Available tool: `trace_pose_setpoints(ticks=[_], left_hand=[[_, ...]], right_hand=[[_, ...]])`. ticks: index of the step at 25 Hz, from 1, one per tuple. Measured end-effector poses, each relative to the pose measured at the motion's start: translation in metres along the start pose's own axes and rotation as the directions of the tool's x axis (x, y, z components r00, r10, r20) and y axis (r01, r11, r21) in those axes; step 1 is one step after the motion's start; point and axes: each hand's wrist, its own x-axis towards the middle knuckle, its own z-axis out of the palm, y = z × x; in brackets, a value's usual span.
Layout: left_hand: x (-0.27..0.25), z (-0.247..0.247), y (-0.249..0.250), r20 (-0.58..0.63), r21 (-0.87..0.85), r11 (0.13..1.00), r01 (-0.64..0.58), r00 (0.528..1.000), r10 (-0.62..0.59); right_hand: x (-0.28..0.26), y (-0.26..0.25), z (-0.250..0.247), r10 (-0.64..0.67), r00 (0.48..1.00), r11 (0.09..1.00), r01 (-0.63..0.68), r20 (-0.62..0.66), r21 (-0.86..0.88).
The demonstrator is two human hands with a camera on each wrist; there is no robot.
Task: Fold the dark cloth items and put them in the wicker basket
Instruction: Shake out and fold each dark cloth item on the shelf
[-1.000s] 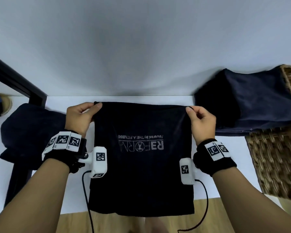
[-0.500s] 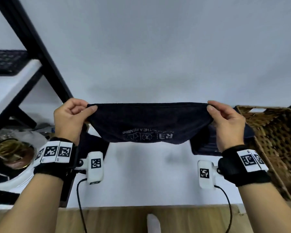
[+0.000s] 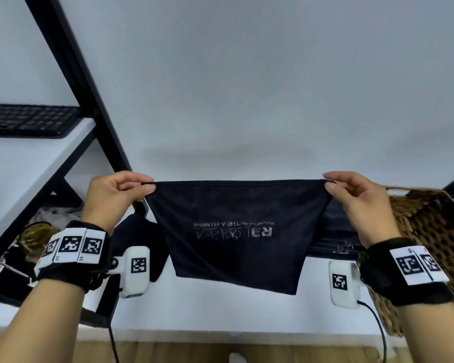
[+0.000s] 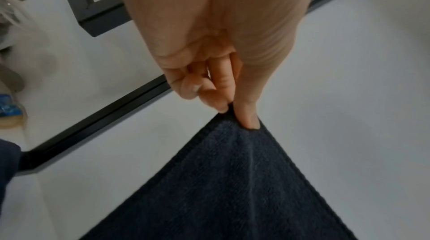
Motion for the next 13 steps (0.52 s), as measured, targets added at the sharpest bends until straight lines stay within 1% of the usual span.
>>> trace_pose_setpoints(ticks=[2,3,4,6,8,10,11,13], left_hand=[[0.014,0.011,-0.019,0.011,0.110,0.991,0.076,0.997,-0.078],[0.022,0.018,-0.028,0.012,0.153,0.982,0.113,0.993,-0.116],[0.030,0.026,-0.035,0.008,0.163,0.975,0.149,0.988,-0.152],[0.041,0.038,-0.041,-0.007,0.097,0.980,0.176,0.984,-0.176],[0.044,0.042,-0.041,-0.038,-0.014,0.989,0.150,0.988,-0.150],[0.034,0.040,-0.041,-0.091,-0.104,0.990,0.100,0.990,-0.109],[0.026,0.038,-0.044,-0.123,-0.127,0.988,0.085,0.987,-0.100],[0.001,0.039,-0.060,-0.172,-0.103,0.992,0.072,0.981,-0.089]], right_hand=[[0.013,0.024,0.010,0.086,0.995,0.993,-0.083,0.040,-0.079],[0.021,0.036,0.016,0.139,0.989,0.987,-0.135,0.043,-0.088],[0.028,0.045,0.023,0.184,0.982,0.980,-0.181,0.032,-0.079],[0.043,0.051,0.033,0.223,0.975,0.975,-0.223,-0.018,-0.010],[0.050,0.050,0.036,0.224,0.972,0.971,-0.217,-0.073,0.102],[0.045,0.047,0.032,0.204,0.973,0.962,-0.179,-0.109,0.204],[0.037,0.048,0.029,0.192,0.974,0.961,-0.162,-0.119,0.226],[0.014,0.060,0.024,0.174,0.977,0.972,-0.151,-0.125,0.179]])
